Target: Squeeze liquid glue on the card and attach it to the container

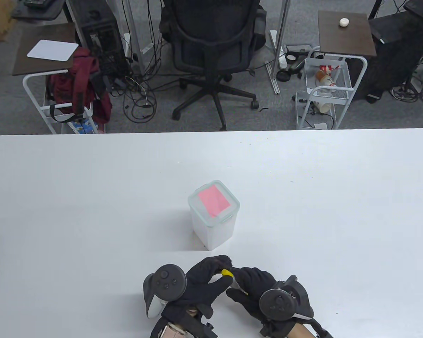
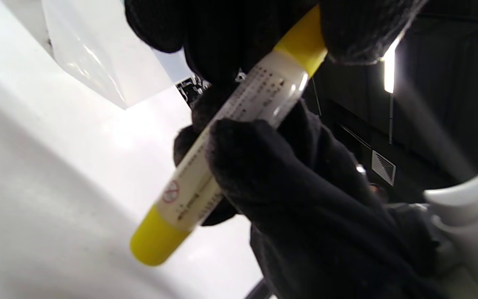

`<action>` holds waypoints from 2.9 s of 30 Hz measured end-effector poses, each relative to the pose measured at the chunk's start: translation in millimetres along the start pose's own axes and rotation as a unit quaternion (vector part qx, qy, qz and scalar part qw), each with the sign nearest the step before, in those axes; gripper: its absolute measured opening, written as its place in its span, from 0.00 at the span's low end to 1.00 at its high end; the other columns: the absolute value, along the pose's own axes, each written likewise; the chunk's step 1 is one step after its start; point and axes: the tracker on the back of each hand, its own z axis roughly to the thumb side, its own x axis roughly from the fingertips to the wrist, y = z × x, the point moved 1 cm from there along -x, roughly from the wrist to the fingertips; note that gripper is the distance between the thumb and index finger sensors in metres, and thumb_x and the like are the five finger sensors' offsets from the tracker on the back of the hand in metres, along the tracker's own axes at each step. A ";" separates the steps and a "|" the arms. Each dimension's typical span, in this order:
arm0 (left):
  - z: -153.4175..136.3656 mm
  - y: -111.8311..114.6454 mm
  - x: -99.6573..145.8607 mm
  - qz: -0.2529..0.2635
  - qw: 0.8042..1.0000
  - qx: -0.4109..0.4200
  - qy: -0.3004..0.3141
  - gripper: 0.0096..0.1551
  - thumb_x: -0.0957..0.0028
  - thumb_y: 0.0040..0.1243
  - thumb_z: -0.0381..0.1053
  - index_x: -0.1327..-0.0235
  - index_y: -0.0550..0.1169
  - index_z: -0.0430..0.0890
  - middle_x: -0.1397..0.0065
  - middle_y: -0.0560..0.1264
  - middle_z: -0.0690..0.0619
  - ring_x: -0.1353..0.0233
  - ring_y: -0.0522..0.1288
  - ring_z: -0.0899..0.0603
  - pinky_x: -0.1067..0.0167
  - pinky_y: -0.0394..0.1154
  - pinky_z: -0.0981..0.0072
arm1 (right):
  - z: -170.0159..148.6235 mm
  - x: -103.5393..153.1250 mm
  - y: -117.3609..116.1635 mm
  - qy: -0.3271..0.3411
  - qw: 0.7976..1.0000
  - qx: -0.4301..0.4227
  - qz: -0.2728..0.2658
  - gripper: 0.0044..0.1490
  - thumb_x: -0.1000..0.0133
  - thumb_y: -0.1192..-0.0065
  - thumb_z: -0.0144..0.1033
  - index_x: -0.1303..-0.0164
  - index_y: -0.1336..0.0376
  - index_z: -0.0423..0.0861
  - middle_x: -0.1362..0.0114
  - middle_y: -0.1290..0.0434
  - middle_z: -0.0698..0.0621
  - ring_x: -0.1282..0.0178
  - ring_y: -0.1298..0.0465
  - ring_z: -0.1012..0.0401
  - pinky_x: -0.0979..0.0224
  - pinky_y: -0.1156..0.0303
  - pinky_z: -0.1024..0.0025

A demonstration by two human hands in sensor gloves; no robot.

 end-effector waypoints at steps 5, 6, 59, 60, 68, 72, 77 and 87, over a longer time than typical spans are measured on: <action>4.2 -0.3 1.8 -0.014 1.000 0.007 0.025 0.28 0.50 0.61 0.57 0.34 0.73 0.63 0.29 0.76 0.63 0.27 0.77 0.48 0.27 0.71 0.57 | 0.5 1.3 0.2 0.003 1.000 0.007 0.005 0.35 0.38 0.44 0.49 0.29 0.38 0.37 0.35 0.27 0.40 0.45 0.22 0.47 0.41 0.24 0.56; 5.6 0.3 2.2 -0.019 0.999 -0.001 0.030 0.28 0.50 0.60 0.55 0.34 0.73 0.63 0.28 0.76 0.63 0.26 0.77 0.48 0.26 0.71 0.56 | 0.4 1.4 -0.5 0.003 1.000 0.001 0.009 0.35 0.38 0.44 0.49 0.30 0.38 0.37 0.35 0.27 0.40 0.45 0.22 0.47 0.41 0.24 0.56; -32.6 -41.8 16.8 0.125 0.986 0.090 -0.062 0.23 0.45 0.54 0.61 0.37 0.73 0.61 0.34 0.77 0.60 0.29 0.76 0.47 0.26 0.67 0.55 | -162.5 -56.4 46.1 -0.291 0.944 -0.138 -0.076 0.35 0.37 0.41 0.39 0.21 0.45 0.41 0.22 0.39 0.34 0.28 0.30 0.38 0.30 0.29 0.48; -33.1 -42.1 16.8 0.125 0.986 0.090 -0.063 0.23 0.45 0.54 0.61 0.37 0.73 0.60 0.34 0.77 0.60 0.29 0.76 0.47 0.26 0.67 0.55 | -163.0 -56.5 45.0 -0.291 0.944 -0.138 -0.075 0.35 0.37 0.41 0.39 0.21 0.45 0.41 0.22 0.38 0.34 0.28 0.30 0.38 0.30 0.29 0.48; -35.3 -43.3 15.2 0.127 0.986 0.077 -0.072 0.23 0.45 0.54 0.61 0.37 0.73 0.60 0.33 0.77 0.60 0.29 0.75 0.47 0.26 0.67 0.55 | -169.5 -53.0 37.5 -0.288 0.942 -0.153 -0.076 0.35 0.38 0.41 0.39 0.21 0.44 0.41 0.22 0.37 0.34 0.29 0.28 0.38 0.31 0.27 0.49; -36.1 -41.1 13.1 0.122 0.986 0.079 -0.076 0.23 0.45 0.53 0.61 0.36 0.73 0.60 0.32 0.76 0.60 0.28 0.75 0.46 0.25 0.67 0.55 | -168.4 -50.6 38.6 -0.275 0.946 -0.154 -0.078 0.37 0.38 0.41 0.39 0.20 0.46 0.39 0.22 0.38 0.32 0.29 0.29 0.37 0.30 0.28 0.47; -36.1 -40.3 12.6 0.122 0.986 0.081 -0.077 0.23 0.45 0.53 0.61 0.36 0.72 0.61 0.32 0.76 0.60 0.27 0.74 0.47 0.25 0.66 0.55 | -163.3 -36.0 51.0 -0.261 0.948 -0.150 -0.101 0.43 0.38 0.41 0.43 0.18 0.50 0.35 0.21 0.42 0.30 0.27 0.32 0.35 0.29 0.30 0.44; -35.0 -37.4 10.7 0.124 0.985 0.096 -0.076 0.24 0.44 0.52 0.61 0.35 0.71 0.61 0.31 0.75 0.60 0.27 0.74 0.47 0.24 0.66 0.55 | -137.3 20.1 79.5 -0.245 0.940 -0.124 -0.204 0.36 0.38 0.42 0.41 0.23 0.44 0.36 0.27 0.35 0.33 0.36 0.26 0.40 0.34 0.27 0.50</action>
